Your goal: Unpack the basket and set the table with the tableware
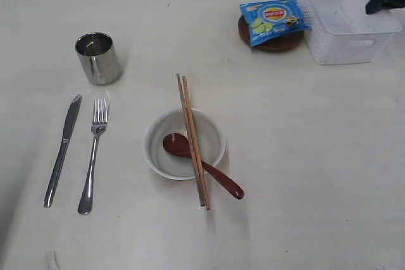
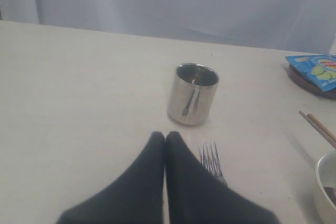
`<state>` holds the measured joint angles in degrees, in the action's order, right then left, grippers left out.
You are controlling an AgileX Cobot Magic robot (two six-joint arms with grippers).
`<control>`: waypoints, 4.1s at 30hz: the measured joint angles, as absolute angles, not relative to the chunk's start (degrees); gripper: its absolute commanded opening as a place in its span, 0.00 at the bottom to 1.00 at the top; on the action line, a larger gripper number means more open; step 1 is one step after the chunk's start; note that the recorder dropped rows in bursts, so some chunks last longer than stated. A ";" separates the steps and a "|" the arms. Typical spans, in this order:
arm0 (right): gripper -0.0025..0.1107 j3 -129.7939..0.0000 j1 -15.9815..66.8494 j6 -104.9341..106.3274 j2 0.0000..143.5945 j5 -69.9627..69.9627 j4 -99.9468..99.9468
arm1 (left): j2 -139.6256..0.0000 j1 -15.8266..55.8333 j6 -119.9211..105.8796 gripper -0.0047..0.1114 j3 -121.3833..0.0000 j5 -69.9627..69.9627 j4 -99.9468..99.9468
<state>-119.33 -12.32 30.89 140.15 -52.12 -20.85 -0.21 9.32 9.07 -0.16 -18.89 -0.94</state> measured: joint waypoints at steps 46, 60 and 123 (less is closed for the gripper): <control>0.02 -119.03 8.42 -1.65 135.17 -66.66 4.15 | -0.21 9.32 9.07 0.04 -0.16 -18.89 -0.94; 0.02 -98.50 8.42 -6.96 126.35 -53.43 1.78 | -0.21 9.32 9.07 0.04 -0.16 -18.89 -0.94; 0.03 -61.53 13.24 4.89 73.14 -20.66 -14.97 | -0.21 9.32 9.07 0.04 -0.16 -18.89 -0.94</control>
